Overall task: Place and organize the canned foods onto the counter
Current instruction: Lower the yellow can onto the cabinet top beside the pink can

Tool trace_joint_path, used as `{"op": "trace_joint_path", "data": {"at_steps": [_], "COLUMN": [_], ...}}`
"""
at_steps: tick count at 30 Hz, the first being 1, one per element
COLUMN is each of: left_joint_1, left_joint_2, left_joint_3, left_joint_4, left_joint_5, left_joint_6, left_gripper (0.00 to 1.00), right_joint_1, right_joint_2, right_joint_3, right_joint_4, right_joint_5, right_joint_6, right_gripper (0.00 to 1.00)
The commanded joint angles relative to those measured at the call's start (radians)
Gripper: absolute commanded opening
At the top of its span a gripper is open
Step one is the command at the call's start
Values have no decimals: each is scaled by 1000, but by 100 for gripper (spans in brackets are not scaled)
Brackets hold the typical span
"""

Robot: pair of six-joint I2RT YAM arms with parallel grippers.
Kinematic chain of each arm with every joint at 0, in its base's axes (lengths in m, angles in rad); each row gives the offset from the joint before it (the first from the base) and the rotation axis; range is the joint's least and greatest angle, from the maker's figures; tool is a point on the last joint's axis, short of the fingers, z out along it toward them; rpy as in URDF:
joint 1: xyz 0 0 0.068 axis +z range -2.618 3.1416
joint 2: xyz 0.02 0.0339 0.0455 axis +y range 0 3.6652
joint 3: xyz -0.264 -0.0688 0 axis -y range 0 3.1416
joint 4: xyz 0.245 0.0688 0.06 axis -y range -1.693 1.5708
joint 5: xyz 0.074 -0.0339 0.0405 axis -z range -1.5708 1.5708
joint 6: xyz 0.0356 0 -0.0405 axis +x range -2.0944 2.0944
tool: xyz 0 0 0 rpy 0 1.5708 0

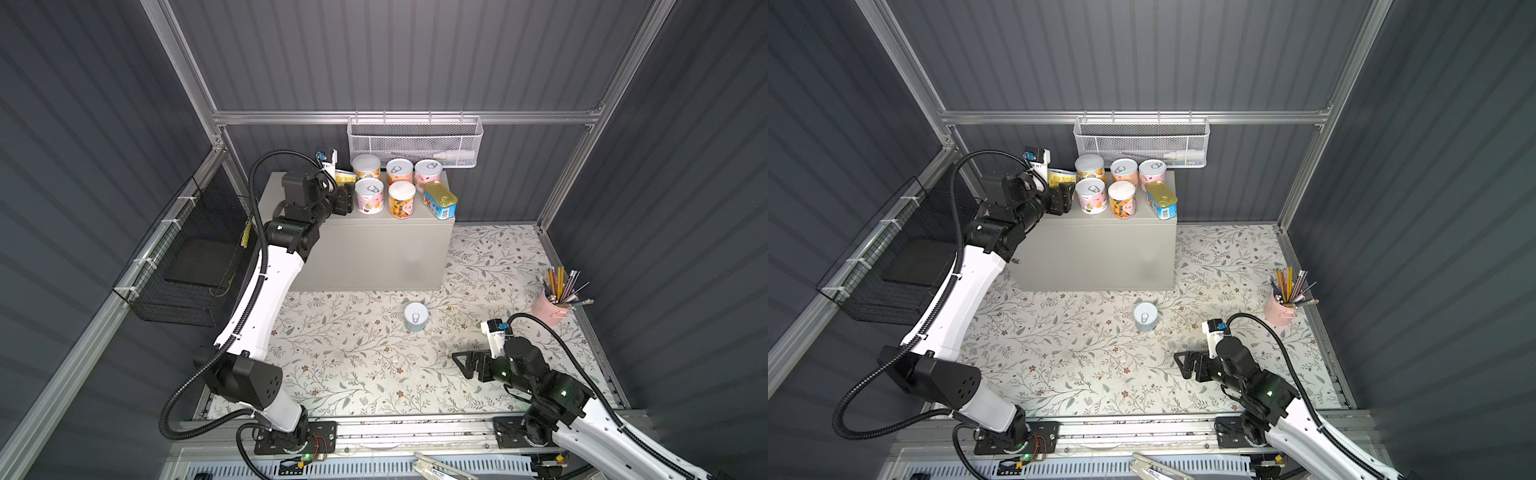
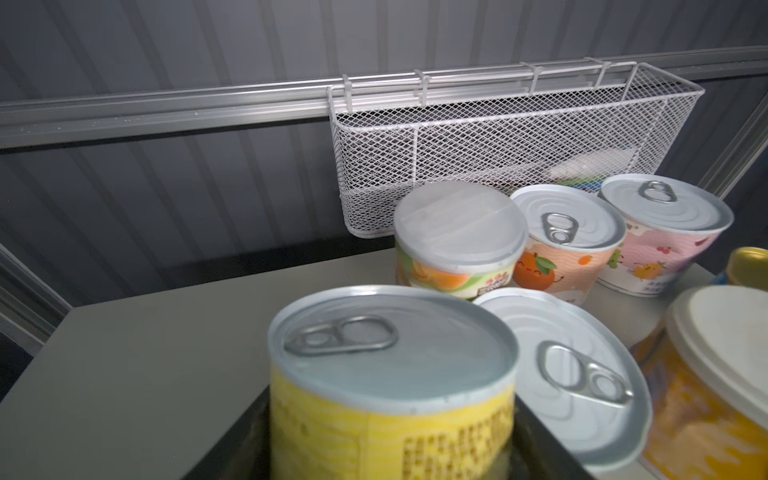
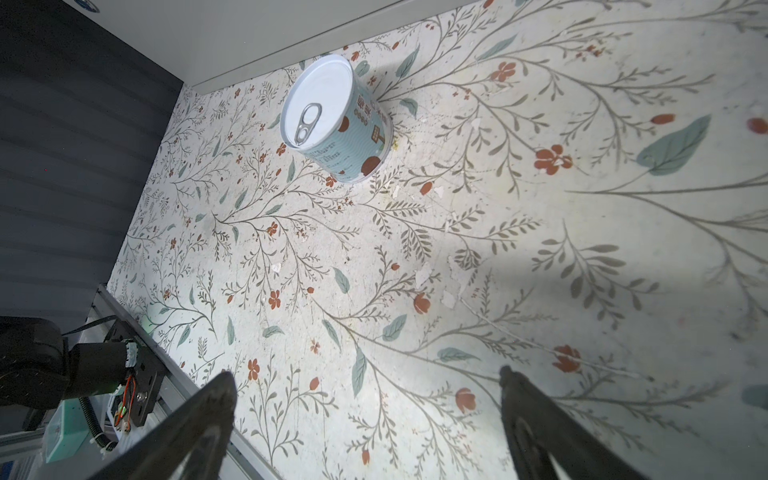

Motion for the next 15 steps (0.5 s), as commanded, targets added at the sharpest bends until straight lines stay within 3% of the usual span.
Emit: {"op": "trace_joint_path", "data": {"at_steps": [1, 13, 15], "left_joint_1": [12, 40, 41], "left_joint_2": [12, 114, 117], "left_joint_3": [11, 29, 23], "left_joint_4": [122, 183, 188], "left_joint_5": [3, 15, 8], "left_joint_6": [-13, -17, -19], "left_gripper": [33, 33, 37], "right_joint_1": [-6, -11, -11], "right_joint_2": [-3, 1, 0], "right_joint_3": [-11, -12, -14], "right_joint_4": [-7, -14, -16], "right_joint_5": [10, 11, 10], "right_joint_6": [-15, -14, -14], "right_gripper": [99, 99, 99]}}
